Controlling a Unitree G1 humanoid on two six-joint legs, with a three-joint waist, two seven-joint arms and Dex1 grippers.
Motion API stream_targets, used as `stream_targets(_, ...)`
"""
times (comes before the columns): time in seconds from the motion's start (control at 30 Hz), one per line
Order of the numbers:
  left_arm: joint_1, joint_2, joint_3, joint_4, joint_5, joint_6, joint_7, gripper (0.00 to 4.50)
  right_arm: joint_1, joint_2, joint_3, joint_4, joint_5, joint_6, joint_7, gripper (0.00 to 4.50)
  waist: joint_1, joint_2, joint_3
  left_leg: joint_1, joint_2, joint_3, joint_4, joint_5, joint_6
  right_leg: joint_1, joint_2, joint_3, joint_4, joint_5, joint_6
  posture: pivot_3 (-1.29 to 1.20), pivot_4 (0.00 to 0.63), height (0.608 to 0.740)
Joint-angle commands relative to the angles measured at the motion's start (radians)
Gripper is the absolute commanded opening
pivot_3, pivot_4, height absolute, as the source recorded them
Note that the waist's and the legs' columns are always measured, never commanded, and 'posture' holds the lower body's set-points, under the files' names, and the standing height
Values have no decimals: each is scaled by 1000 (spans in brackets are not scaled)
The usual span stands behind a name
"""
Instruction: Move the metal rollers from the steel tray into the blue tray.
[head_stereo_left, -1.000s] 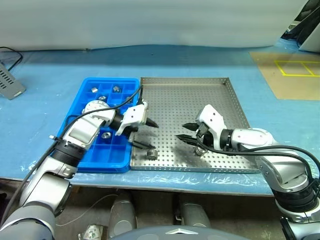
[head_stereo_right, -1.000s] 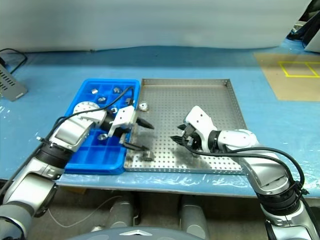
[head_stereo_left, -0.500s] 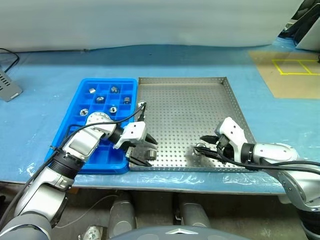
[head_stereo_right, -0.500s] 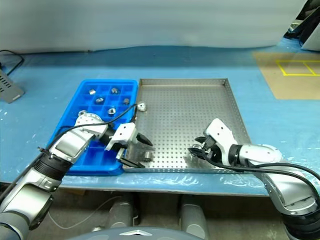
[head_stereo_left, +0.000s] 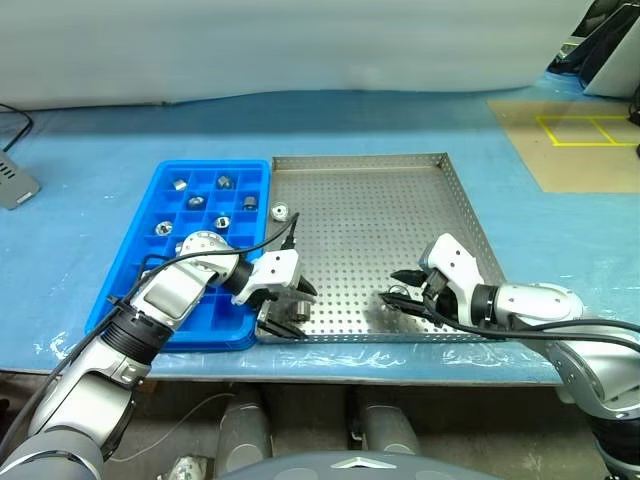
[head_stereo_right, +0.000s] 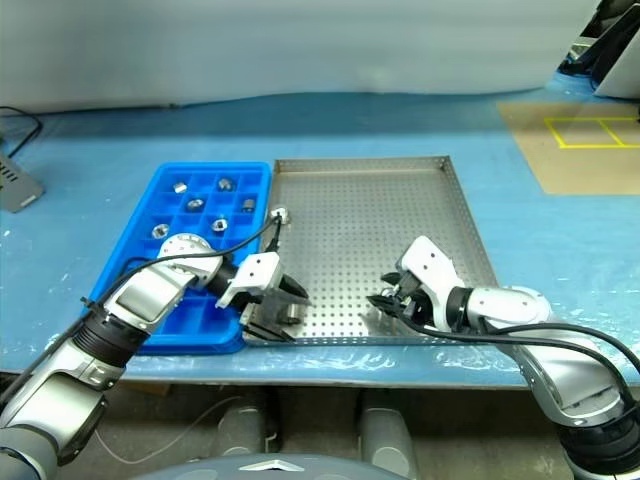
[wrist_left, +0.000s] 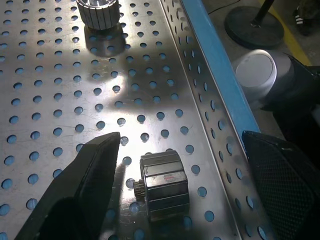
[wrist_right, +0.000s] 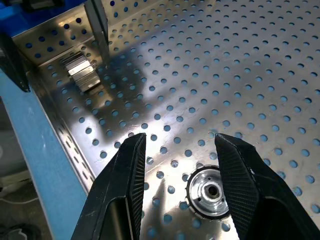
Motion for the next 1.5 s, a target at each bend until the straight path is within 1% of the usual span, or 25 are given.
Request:
stream_targets(0.03,16,13,-38,55,81,-12,47,4075,25,-9,-36,-46,10,-25,-6,2213,-1,0,0,5,0,0,0,0,0,5,0,0,-1,-3,6,-395,150,740)
stream_targets(0.1,7,17,-37,101,83,-34,40,4075,21,-8,-29,-29,3,-37,-6,2213,-4,1,0,13,-1,0,0,0,0,12,0,0,-3,-4,7,-398,150,740)
stream_targets(0.27,-6,14,-12,164,59,-74,34,4075,0,-4,-9,8,-5,-51,-9,2213,-13,2,-1,16,-3,-3,-2,0,0,12,-1,-1,-15,-5,8,-401,150,740)
stream_targets(0.4,-9,-13,65,163,-53,-58,7,4075,-5,2,6,23,-9,-53,-15,2213,-28,2,-1,18,-3,-6,1,-1,1,9,-2,-5,-20,-5,8,-401,150,740)
stream_targets(0.47,8,-14,104,117,-132,-27,-30,4075,-1,0,7,26,-9,-56,-13,2213,-34,3,0,17,-3,-13,0,-2,2,8,-1,-11,-32,-5,8,-400,150,740)
stream_targets(0.53,22,-11,131,75,-192,16,-56,4075,2,-4,5,29,-10,-60,-10,2213,-42,3,2,15,-3,-27,0,-3,4,8,-2,-23,-46,-5,8,-398,150,740)
stream_targets(0.6,29,-4,145,44,-228,61,-66,4075,9,-12,4,38,-13,-73,0,2213,-51,0,4,14,-3,-29,1,-5,7,8,-12,-37,-52,-5,8,-395,150,740)
stream_targets(0.7,38,10,137,21,-211,75,-49,4075,30,-23,0,66,-25,-114,22,2213,-58,0,5,15,-7,-27,1,-8,12,8,-18,-36,-52,-5,8,-388,150,740)
stream_targets(0.8,37,18,118,19,-154,53,-8,4075,61,-26,2,103,-46,-173,43,2213,-57,0,5,15,-8,-26,1,-9,13,8,-19,-34,-52,-5,8,-383,150,740)
stream_targets(0.9,26,9,114,19,-117,60,41,4075,90,-24,9,134,-69,-230,61,2213,-56,0,5,14,-7,-25,-1,-11,12,7,-19,-31,-50,-5,8,-382,150,740)
stream_targets(1.0,21,14,105,9,-83,41,56,4075,108,-19,14,155,-86,-269,72,2213,-56,0,5,13,-7,-22,-1,-16,9,6,-18,-28,-45,-2,6,-380,150,740)
stream_targets(1.1,23,29,96,5,-70,38,37,4075,127,-16,16,166,-99,-298,79,2213,-54,0,4,14,-8,-17,0,-22,4,6,-17,-23,-43,24,7,-382,150,740)
stream_targets(1.13,24,37,95,2,-74,40,22,4075,134,-16,15,170,-102,-308,83,2213,-53,0,4,14,-8,-17,0,-24,1,4,-15,-21,-40,26,4,-382,150,740)
stream_targets(1.2,27,56,92,1,-77,31,-10,4075,144,-16,13,180,-108,-327,88,2213,-52,1,3,14,-4,-17,-2,-28,-4,1,-11,-21,-37,26,1,-382,150,740)
stream_targets(1.3,40,86,82,15,-66,-7,-55,4075,154,-14,15,203,-118,-356,95,2213,-52,1,3,13,-2,-17,-4,-29,-5,-2,-3,-18,-36,21,-3,-383,150,740)
stream_targets(1.37,49,100,75,23,-59,-32,-75,4075,159,-13,15,213,-123,-371,98,2213,-52,1,3,13,-2,-17,-4,-30,-6,-5,-2,-16,-33,20,-4,-382,150,740)
stream_targets(1.5,63,117,61,41,-29,-94,-91,4075,166,-11,16,221,-129,-390,102,2213,-52,1,3,16,-2,-13,-4,-31,-7,-5,-2,-12,-31,19,-4,-380,150,740)
